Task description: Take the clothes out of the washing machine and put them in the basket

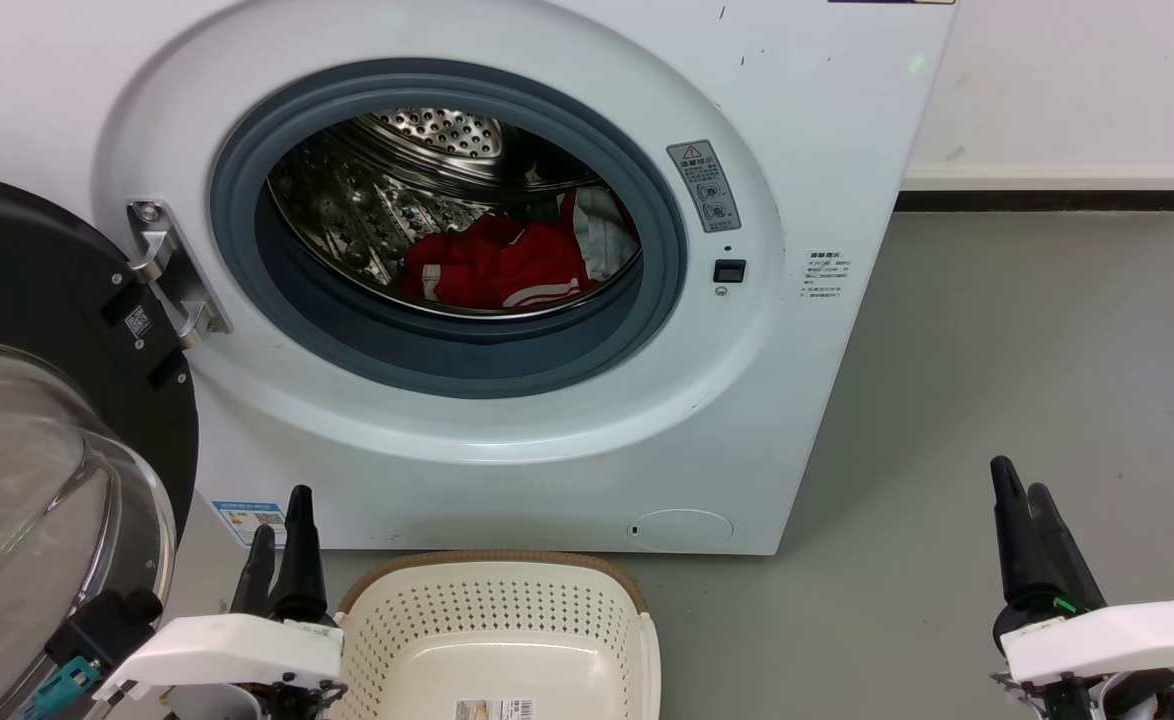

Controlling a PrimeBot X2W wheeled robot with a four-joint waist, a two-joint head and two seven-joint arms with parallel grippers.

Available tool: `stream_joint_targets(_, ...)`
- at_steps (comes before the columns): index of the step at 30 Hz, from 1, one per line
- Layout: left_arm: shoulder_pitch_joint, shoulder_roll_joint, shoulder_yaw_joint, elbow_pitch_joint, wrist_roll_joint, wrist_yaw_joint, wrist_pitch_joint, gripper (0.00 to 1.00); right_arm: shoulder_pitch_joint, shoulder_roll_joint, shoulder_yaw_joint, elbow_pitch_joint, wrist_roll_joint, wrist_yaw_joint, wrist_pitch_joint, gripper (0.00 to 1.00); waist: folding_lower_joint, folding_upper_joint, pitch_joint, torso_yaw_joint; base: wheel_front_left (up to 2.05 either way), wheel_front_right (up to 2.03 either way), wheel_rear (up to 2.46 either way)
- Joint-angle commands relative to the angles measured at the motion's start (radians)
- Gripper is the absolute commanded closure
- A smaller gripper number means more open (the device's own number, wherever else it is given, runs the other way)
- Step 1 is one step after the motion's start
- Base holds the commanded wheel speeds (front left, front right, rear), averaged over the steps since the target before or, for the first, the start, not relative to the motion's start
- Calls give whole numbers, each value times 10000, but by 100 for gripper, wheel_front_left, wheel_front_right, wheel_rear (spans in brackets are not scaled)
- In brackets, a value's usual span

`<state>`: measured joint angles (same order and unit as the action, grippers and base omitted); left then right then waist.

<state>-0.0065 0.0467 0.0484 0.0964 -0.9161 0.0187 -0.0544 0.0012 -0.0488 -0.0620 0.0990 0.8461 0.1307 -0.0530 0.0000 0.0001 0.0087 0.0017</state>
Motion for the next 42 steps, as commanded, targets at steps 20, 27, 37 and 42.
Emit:
stream_joint_targets(20, 289, 32, -286, -652, 2991, 503, -704, 0, 306, -27, 268, -595, -3536, 0, -716, 0, 0, -1, -4, 14, 0, 0, 0)
stream_joint_targets(27, 414, 34, -336, -783, 3730, 541, -903, 0, 400, -27, 299, -730, -4399, 0, -911, 0, 0, -1, -3, 22, 0, 0, 0)
stream_joint_targets(37, 574, 36, -372, -875, 4615, 562, -1136, 0, 541, -27, 337, -904, -5407, 0, -1149, 0, 0, -1, 3, 13, 0, 0, 0)
stream_joint_targets(42, 686, 38, -413, -903, 5145, 555, -1277, 0, 599, -26, 333, -993, -6014, 0, -1285, 0, 0, -1, 18, 10, 0, 0, 0)
